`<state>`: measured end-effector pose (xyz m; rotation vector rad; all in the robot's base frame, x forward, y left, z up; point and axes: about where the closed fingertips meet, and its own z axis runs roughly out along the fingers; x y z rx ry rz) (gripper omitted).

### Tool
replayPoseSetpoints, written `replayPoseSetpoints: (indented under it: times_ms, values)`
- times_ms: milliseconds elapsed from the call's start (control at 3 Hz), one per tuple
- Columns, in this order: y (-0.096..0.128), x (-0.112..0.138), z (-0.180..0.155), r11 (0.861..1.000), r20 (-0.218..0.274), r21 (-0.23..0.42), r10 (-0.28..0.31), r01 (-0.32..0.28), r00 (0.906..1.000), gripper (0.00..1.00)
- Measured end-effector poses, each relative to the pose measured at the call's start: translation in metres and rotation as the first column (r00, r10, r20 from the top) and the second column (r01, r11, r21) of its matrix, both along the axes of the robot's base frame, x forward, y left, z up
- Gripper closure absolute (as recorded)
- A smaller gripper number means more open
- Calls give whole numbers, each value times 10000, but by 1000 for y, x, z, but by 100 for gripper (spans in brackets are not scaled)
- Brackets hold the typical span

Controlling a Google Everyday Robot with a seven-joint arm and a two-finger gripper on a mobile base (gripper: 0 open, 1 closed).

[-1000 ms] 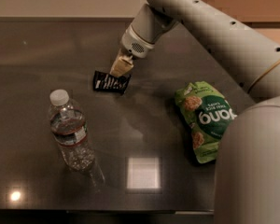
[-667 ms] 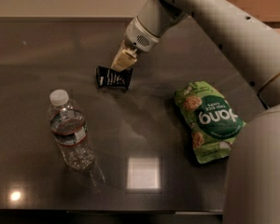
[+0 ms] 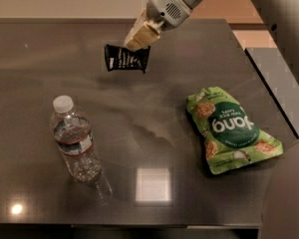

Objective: Pick rxbar chocolate

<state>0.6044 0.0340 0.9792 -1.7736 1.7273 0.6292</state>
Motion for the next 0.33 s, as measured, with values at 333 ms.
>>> replayPoseSetpoints:
  times_ms: [333]
  values:
    - [0,0,0,10000,0,1,0,0,10000,100]
